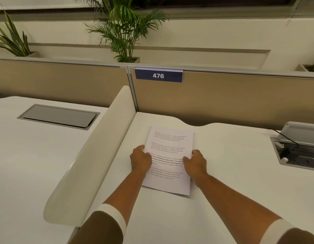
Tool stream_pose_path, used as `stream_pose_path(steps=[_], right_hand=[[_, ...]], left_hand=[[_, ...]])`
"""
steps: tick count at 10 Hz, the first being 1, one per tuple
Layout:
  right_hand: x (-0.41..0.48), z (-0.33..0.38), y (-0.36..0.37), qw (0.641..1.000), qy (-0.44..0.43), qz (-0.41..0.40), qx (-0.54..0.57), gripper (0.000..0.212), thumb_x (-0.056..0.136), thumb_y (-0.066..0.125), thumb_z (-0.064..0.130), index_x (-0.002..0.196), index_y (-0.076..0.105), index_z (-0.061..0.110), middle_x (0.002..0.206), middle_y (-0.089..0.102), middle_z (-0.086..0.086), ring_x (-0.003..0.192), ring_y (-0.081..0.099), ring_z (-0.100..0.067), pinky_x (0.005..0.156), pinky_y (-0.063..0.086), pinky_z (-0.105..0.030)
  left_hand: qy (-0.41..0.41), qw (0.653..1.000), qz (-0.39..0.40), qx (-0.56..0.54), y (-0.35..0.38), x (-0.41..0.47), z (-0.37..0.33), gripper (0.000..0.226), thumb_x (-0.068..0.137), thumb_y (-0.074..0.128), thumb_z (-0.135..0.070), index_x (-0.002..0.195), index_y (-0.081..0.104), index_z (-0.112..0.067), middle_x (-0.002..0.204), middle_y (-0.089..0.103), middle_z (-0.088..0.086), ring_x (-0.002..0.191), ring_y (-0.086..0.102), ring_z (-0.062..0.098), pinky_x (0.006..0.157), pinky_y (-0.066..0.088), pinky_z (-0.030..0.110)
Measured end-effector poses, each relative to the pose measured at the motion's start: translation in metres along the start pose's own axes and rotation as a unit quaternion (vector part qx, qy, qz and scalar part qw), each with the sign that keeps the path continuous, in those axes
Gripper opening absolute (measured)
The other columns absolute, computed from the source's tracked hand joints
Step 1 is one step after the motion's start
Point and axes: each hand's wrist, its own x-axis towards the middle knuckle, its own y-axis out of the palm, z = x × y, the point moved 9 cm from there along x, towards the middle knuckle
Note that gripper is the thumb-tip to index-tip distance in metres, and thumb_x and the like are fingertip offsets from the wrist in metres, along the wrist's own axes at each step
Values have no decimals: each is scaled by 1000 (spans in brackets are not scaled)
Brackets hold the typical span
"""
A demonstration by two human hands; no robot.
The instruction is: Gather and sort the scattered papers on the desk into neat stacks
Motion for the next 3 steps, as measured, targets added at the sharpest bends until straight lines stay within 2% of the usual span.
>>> stream_pose_path(steps=[2, 3], right_hand=[[-7, -1, -13, 998, -29, -1, -52, 14, 97, 62, 20, 107, 57, 12, 106, 64, -4, 88, 59, -22, 69, 48, -29], [-11, -2, -21, 997, -43, 0, -63, 27, 98, 62, 20, 120, 59, 5, 105, 61, -3, 93, 62, -24, 76, 53, -33]], left_hand=[[-12, 999, 16, 35, 0, -11, -5, 54, 102, 58, -4, 155, 49, -2, 157, 54, 17, 141, 57, 35, 112, 48, 38], [-15, 997, -7, 80, -4, -17, -9, 49, 102, 61, -12, 150, 54, -3, 152, 58, 17, 138, 58, 35, 110, 49, 41]])
